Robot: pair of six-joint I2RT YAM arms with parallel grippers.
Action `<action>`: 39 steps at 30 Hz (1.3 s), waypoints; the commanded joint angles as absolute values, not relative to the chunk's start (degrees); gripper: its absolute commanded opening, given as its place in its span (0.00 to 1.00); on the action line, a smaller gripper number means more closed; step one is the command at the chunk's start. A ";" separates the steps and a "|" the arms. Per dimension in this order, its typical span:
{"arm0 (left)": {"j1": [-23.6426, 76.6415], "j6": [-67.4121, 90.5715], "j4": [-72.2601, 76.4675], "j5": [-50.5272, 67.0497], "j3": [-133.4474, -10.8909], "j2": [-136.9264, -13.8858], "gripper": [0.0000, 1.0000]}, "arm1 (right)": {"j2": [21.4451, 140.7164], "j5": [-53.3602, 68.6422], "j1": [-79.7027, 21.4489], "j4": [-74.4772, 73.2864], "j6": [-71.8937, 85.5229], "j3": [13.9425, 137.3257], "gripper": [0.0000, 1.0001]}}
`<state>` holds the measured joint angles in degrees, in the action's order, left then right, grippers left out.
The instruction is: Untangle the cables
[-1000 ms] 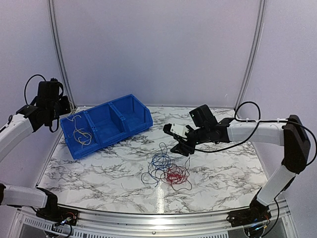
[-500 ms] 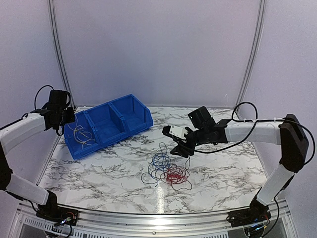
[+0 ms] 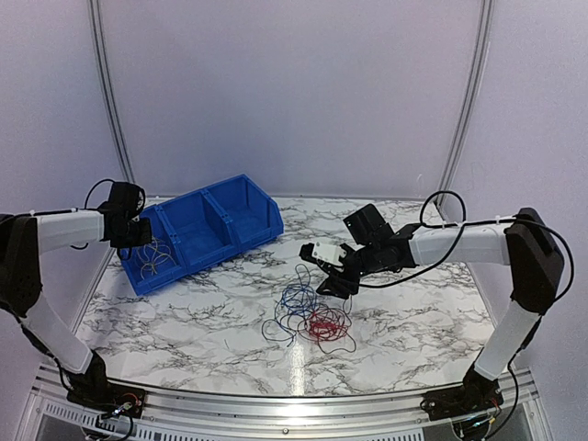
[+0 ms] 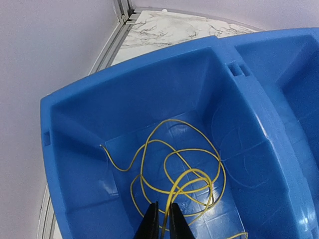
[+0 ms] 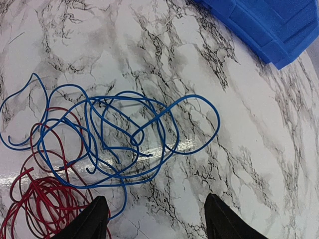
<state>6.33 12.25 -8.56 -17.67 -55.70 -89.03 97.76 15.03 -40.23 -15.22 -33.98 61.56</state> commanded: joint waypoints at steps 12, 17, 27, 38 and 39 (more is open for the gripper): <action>4.92 11.07 -6.11 -17.24 -55.38 -82.23 0.40 | 98.37 16.00 -40.16 -16.81 -35.00 62.51 0.66; 4.92 8.34 -1.74 -19.11 -51.66 -75.64 0.51 | 98.09 16.21 -40.14 -16.90 -35.07 62.53 0.66; 8.31 5.43 10.37 -3.40 -43.65 -63.38 0.48 | 97.37 15.49 -40.14 -16.73 -34.94 62.54 0.66; 27.79 1.33 6.98 -2.77 -45.05 -62.36 0.43 | 96.82 14.01 -40.14 -15.97 -34.63 62.31 0.66; 31.15 2.19 5.76 -3.80 -45.98 -63.03 0.43 | 96.85 14.04 -40.15 -15.99 -34.58 62.31 0.66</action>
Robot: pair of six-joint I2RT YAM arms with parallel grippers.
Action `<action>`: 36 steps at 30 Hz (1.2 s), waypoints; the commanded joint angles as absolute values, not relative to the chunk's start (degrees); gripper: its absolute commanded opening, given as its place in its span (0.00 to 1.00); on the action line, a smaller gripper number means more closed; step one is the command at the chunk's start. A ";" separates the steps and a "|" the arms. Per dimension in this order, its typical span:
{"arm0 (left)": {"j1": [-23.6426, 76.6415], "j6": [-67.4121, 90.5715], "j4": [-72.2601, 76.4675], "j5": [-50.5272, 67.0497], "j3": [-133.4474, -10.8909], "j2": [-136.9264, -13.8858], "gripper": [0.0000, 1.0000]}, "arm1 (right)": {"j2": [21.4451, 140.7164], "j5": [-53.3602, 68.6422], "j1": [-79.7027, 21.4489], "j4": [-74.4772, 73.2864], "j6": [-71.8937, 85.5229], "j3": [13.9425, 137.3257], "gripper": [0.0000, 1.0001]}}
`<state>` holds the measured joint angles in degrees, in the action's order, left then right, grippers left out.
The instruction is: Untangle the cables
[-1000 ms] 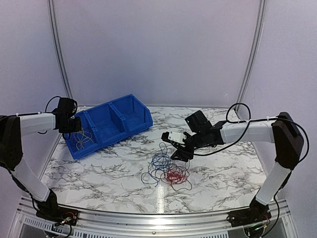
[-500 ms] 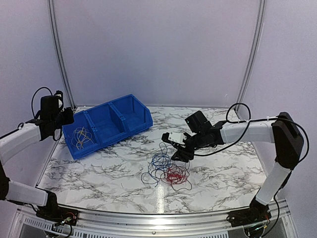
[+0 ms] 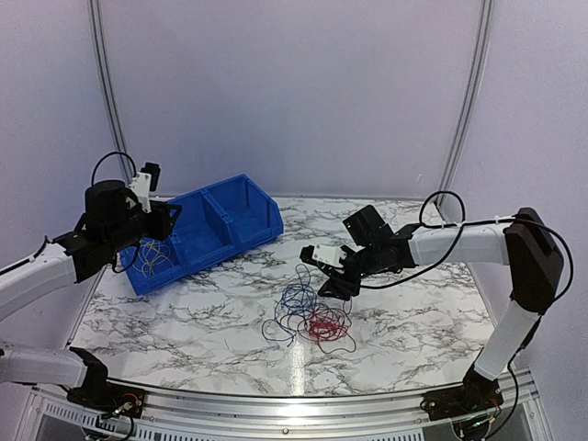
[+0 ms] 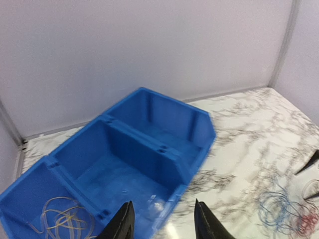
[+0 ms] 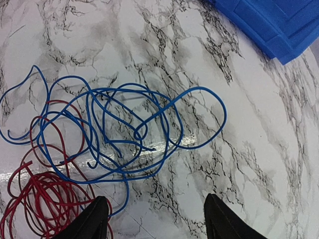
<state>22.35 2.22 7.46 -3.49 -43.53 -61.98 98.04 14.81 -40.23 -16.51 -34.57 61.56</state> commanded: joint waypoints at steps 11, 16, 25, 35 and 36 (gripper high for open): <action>52.62 18.38 5.76 -9.92 -47.64 -78.78 0.43 | 99.84 14.57 -40.42 -17.31 -35.29 63.02 0.66; 57.85 23.47 6.13 -10.20 -50.99 -90.07 0.43 | 99.32 15.32 -40.74 -17.67 -35.44 63.02 0.65; 58.27 28.87 7.56 -10.90 -55.97 -100.41 0.34 | 98.55 17.29 -40.80 -18.37 -35.76 63.02 0.65; 58.27 29.13 6.88 -9.68 -59.11 -105.72 0.19 | 98.44 17.58 -40.90 -18.54 -35.94 62.98 0.65; 58.27 29.17 6.83 -10.01 -59.07 -105.66 0.17 | 98.45 17.62 -40.87 -18.53 -35.95 63.01 0.65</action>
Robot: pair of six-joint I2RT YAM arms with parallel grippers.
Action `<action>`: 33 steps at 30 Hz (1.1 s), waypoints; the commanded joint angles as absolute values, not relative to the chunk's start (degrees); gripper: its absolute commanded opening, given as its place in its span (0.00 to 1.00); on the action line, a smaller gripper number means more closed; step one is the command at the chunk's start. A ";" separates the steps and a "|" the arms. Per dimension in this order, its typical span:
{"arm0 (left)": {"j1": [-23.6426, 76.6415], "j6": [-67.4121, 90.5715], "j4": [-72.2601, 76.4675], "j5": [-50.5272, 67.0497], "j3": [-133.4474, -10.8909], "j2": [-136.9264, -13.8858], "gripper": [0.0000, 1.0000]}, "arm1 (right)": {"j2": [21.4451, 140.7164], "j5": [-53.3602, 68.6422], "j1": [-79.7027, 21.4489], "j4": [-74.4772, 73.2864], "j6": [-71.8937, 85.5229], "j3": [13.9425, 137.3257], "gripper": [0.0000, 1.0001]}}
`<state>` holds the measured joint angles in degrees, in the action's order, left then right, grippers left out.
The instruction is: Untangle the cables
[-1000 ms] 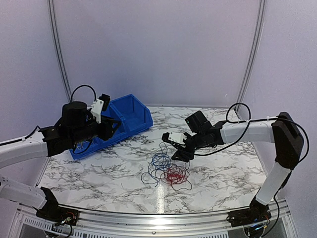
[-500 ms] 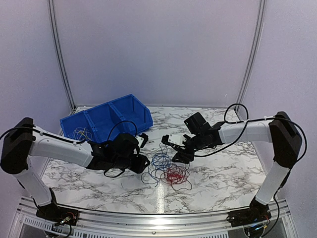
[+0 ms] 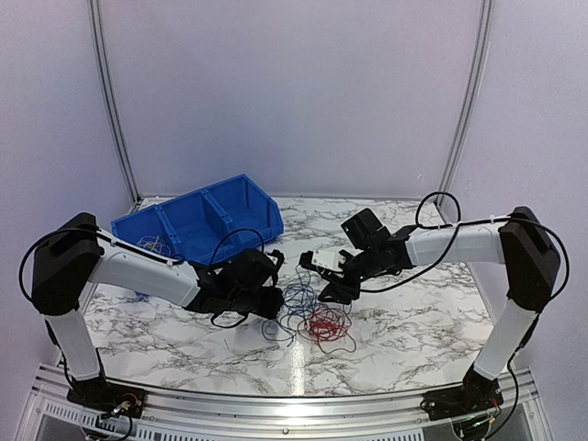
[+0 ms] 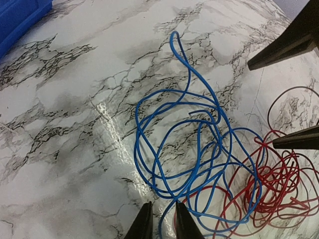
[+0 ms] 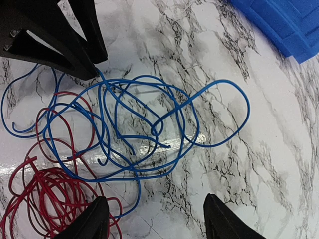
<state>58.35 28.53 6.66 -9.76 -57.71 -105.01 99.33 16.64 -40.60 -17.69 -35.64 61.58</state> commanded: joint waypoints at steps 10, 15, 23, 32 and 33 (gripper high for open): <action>58.19 27.82 6.43 -11.93 -57.82 -100.92 0.00 | 92.44 31.15 -41.51 -19.25 -35.39 61.92 0.68; 58.28 28.74 7.36 -13.70 -55.72 -96.20 0.00 | 95.12 29.72 -42.15 -20.32 -35.76 62.75 0.70; 58.10 30.22 7.46 -12.02 -55.47 -99.27 0.30 | 99.10 27.03 -42.51 -20.72 -35.40 63.63 0.70; 57.92 32.26 4.79 -14.05 -57.97 -104.76 0.35 | 100.48 26.20 -42.96 -20.95 -35.92 63.63 0.70; 57.84 32.26 4.19 -14.94 -58.20 -105.03 0.35 | 100.80 26.16 -42.94 -21.04 -35.99 63.71 0.70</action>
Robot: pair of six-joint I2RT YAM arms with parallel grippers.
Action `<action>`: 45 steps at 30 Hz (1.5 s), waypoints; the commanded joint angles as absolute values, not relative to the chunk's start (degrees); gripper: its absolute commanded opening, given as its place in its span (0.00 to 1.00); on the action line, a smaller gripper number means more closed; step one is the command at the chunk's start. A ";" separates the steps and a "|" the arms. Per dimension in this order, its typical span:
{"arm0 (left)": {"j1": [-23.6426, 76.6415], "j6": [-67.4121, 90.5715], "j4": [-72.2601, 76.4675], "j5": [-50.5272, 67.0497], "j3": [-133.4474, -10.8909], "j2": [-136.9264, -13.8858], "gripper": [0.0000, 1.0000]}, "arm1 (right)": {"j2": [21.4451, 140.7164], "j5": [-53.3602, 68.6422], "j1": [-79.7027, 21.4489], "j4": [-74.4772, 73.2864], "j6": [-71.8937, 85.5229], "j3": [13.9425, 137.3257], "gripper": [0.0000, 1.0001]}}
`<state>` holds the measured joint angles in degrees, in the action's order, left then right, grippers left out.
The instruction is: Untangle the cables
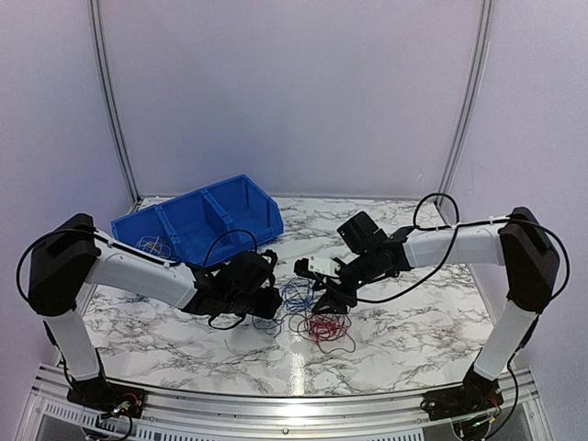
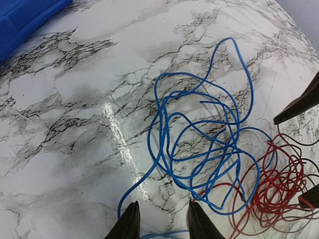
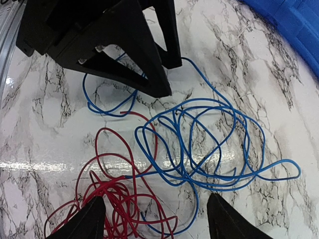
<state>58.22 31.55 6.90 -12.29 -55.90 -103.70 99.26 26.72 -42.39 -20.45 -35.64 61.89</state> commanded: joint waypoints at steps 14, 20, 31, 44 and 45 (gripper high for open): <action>54.64 28.85 0.35 -16.67 -57.52 -98.55 0.53 | 104.64 25.53 -43.12 -20.83 -36.51 64.03 0.67; 52.92 26.60 1.97 -12.78 -59.62 -104.05 0.52 | 106.02 24.52 -43.07 -20.92 -36.38 64.25 0.65; 51.81 25.87 6.14 -3.70 -62.34 -109.87 0.34 | 107.02 23.32 -43.07 -20.92 -36.53 64.36 0.64; 51.86 28.55 11.24 -7.82 -52.62 -99.54 0.50 | 107.70 23.62 -43.07 -21.26 -36.78 64.64 0.64; 51.93 28.18 11.25 -6.22 -52.71 -100.15 0.50 | 107.77 23.66 -43.07 -21.27 -36.78 64.68 0.63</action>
<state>52.16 28.16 7.79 -9.08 -54.04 -100.92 106.65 23.86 -42.54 -20.82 -36.12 62.65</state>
